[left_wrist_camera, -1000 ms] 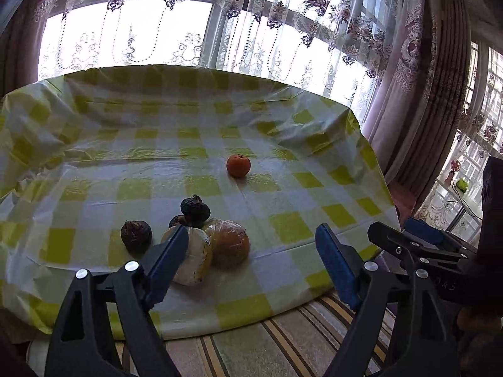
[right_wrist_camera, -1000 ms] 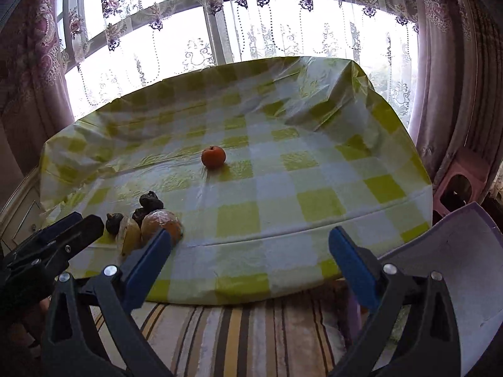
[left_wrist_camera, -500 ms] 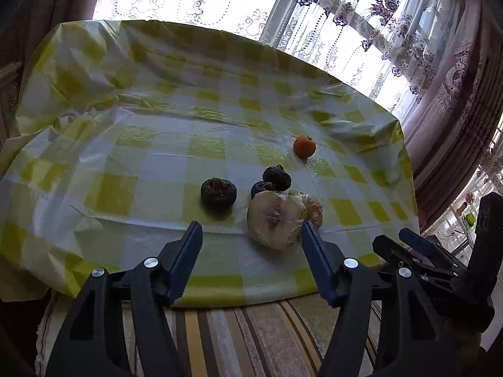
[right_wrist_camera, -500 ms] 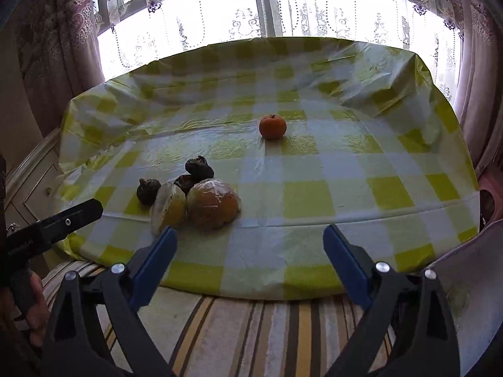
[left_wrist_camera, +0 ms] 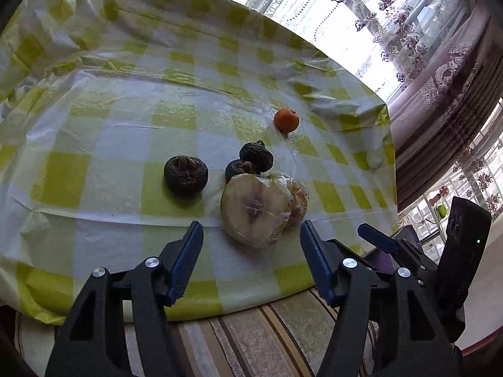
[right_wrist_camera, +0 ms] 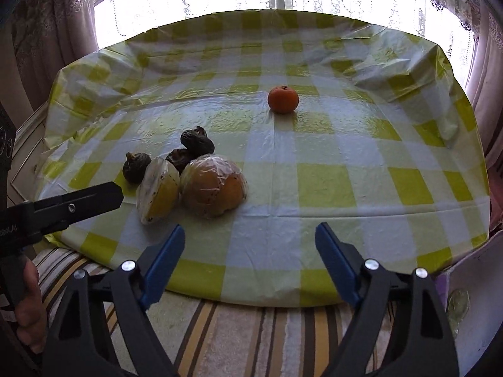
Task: Organize fruits
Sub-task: 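Grasp the wrapped pear half with the left tool and lift it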
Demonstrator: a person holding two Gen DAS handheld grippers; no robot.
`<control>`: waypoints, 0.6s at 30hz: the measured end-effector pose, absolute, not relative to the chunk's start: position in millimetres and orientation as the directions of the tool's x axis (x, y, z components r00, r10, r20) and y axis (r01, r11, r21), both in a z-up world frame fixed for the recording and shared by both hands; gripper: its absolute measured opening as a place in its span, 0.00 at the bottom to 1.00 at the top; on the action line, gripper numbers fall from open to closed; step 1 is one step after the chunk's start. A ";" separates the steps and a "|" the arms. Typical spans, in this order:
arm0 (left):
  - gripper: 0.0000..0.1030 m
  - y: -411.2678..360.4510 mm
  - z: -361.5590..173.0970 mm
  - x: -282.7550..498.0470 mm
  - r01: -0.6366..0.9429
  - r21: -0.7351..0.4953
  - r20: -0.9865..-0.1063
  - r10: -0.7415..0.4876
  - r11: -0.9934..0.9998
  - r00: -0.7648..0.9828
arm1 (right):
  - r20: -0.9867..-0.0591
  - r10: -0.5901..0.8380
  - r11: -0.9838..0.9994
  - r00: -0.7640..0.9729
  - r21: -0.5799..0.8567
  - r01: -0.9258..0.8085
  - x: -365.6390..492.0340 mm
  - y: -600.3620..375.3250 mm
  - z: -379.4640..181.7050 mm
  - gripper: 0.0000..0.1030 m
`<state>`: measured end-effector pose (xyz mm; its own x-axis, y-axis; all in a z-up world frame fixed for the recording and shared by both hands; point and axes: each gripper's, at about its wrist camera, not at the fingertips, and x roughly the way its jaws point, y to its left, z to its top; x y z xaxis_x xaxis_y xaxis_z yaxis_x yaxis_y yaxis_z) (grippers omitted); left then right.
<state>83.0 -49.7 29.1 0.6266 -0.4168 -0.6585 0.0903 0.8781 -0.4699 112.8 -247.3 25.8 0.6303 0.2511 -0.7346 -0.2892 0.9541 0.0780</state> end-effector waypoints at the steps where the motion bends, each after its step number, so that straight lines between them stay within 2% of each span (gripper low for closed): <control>1: 0.60 -50.6 27.5 86.7 0.094 -0.476 -0.659 -0.425 0.875 0.621 | -0.737 0.251 0.953 0.628 0.074 -0.293 114.1 -245.6 25.3 0.80; 8: 0.70 -55.8 18.2 106.3 0.106 -0.494 -0.665 -0.453 0.863 0.593 | -0.748 0.255 0.949 0.613 0.071 -0.307 124.5 -237.3 18.6 0.76; 18: 0.71 -64.4 9.1 125.5 0.127 -0.500 -0.674 -0.477 0.857 0.564 | -0.754 0.264 0.943 0.601 0.070 -0.326 130.0 -230.7 12.7 0.74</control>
